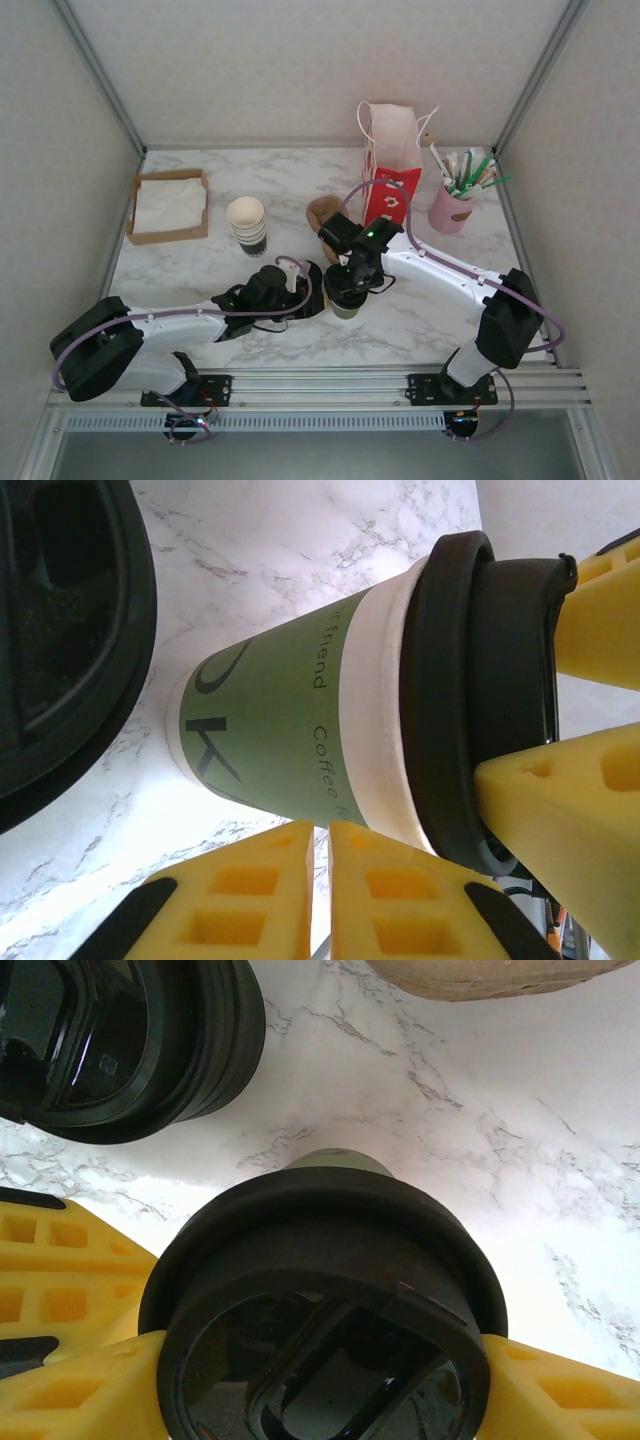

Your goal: Pack the takeout coffee

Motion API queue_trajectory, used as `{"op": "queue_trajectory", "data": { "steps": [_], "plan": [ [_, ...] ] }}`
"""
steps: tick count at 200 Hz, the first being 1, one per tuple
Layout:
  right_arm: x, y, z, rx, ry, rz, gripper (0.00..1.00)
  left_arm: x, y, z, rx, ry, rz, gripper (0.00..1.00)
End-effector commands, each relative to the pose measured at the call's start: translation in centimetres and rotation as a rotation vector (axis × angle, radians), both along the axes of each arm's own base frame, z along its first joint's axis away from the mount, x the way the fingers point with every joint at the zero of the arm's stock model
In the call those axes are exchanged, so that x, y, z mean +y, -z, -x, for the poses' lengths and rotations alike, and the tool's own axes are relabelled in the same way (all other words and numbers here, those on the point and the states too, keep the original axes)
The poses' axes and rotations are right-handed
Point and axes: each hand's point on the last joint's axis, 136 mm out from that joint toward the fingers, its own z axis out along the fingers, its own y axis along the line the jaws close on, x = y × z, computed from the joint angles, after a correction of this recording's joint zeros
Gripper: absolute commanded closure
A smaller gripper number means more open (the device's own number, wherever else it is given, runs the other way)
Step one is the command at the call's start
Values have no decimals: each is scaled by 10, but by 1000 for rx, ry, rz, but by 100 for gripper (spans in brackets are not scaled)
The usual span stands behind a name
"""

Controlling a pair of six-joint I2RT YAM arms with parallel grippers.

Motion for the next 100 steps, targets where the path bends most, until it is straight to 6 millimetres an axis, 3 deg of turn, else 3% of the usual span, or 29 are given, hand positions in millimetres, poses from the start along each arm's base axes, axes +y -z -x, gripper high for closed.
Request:
{"op": "queue_trajectory", "data": {
  "steps": [1, 100],
  "plan": [
    [3, -1, 7, 19, 1, -26, 31, -3, 3, 4, 4, 17, 12, 87],
    [6, 1, 10, 22, -8, 7, 31, -5, 11, 5, 17, 23, 9, 89]
  ]
}}
